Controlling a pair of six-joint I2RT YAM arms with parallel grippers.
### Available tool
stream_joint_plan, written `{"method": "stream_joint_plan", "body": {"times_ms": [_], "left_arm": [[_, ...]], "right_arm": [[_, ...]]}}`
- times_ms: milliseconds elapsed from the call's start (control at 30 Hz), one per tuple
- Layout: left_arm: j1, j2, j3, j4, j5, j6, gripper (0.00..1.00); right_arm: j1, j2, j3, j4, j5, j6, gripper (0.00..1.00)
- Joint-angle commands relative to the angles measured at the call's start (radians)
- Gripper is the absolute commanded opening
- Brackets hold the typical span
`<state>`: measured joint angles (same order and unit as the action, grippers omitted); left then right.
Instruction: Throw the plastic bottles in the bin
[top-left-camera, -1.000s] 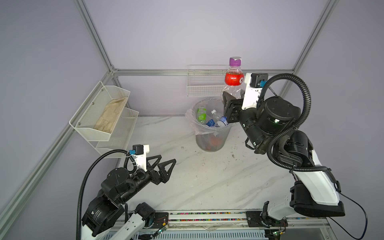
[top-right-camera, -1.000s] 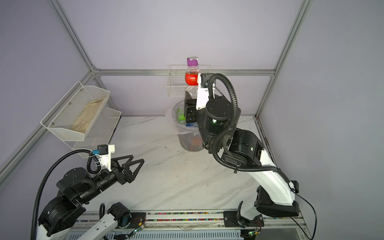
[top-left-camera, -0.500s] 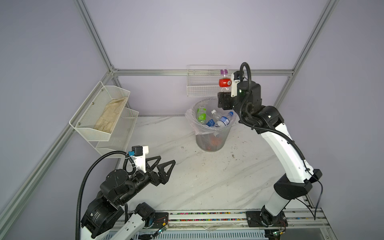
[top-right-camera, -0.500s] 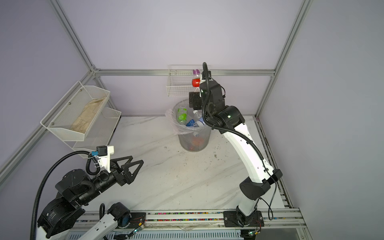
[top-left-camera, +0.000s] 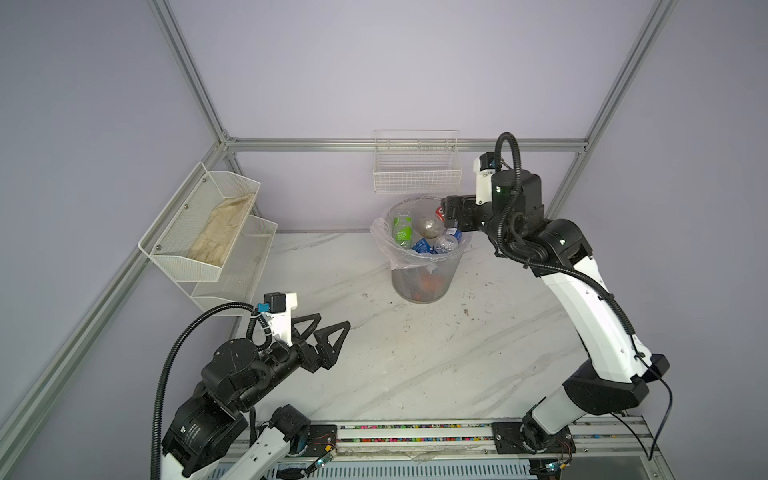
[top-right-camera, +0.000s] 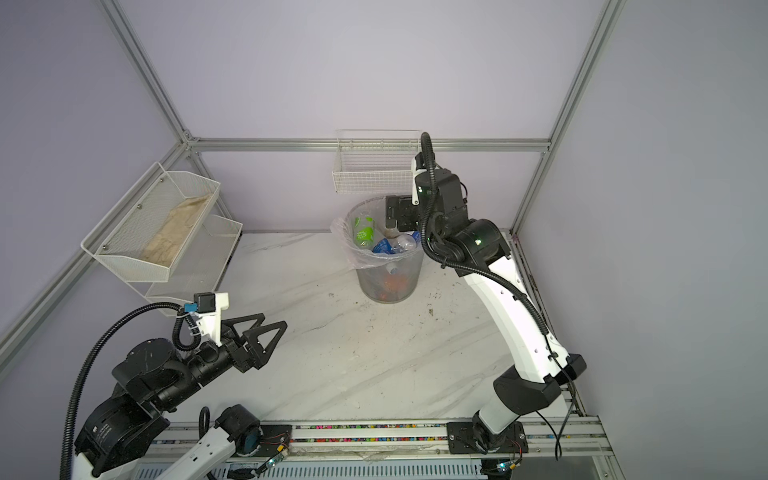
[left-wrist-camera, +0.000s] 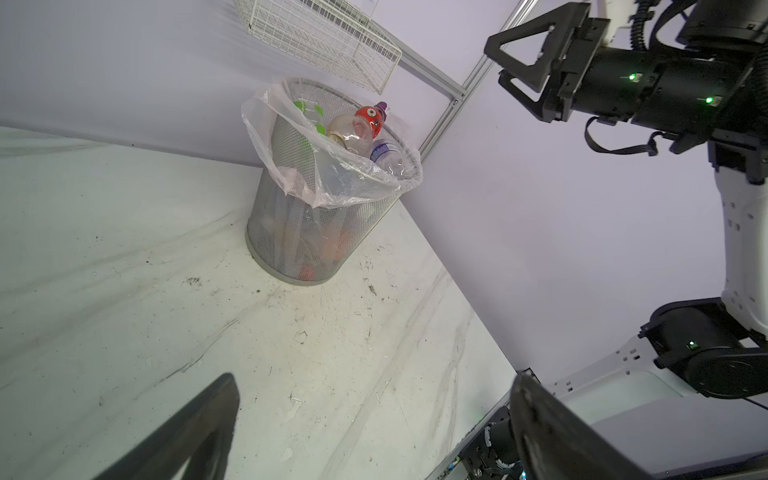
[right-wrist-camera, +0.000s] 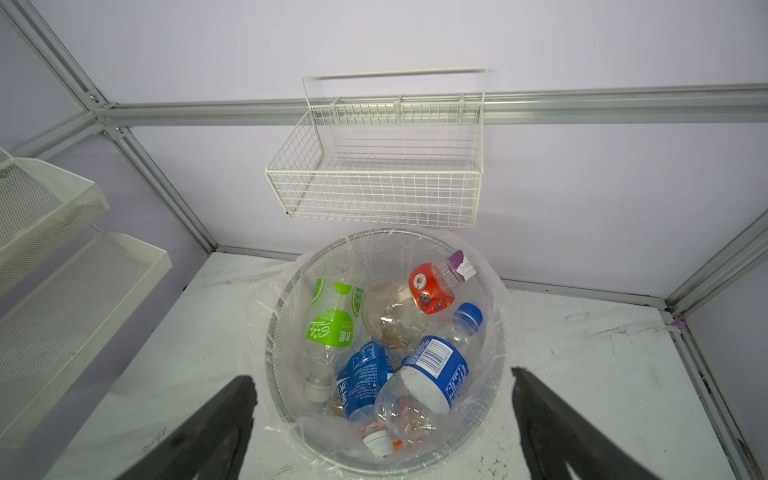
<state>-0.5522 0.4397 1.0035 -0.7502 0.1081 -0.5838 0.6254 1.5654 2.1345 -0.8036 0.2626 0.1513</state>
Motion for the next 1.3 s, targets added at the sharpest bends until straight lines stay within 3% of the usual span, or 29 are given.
{"method": "stream_joint_plan", "body": {"times_ms": [0, 733, 1267], "left_arm": [[-0.003, 0.008, -0.011, 0.011, -0.002, 0.004, 1.00], [-0.002, 0.073, -0.004, 0.009, -0.047, 0.040, 1.00], [-0.003, 0.163, 0.044, 0.014, -0.216, 0.080, 1.00]], "right_arm": [[0.003, -0.021, -0.068, 0.042, -0.017, 0.019, 0.98], [0.002, -0.110, -0.194, 0.068, -0.005, 0.025, 0.98], [0.002, -0.230, -0.343, 0.179, 0.070, -0.034, 0.97]]}}
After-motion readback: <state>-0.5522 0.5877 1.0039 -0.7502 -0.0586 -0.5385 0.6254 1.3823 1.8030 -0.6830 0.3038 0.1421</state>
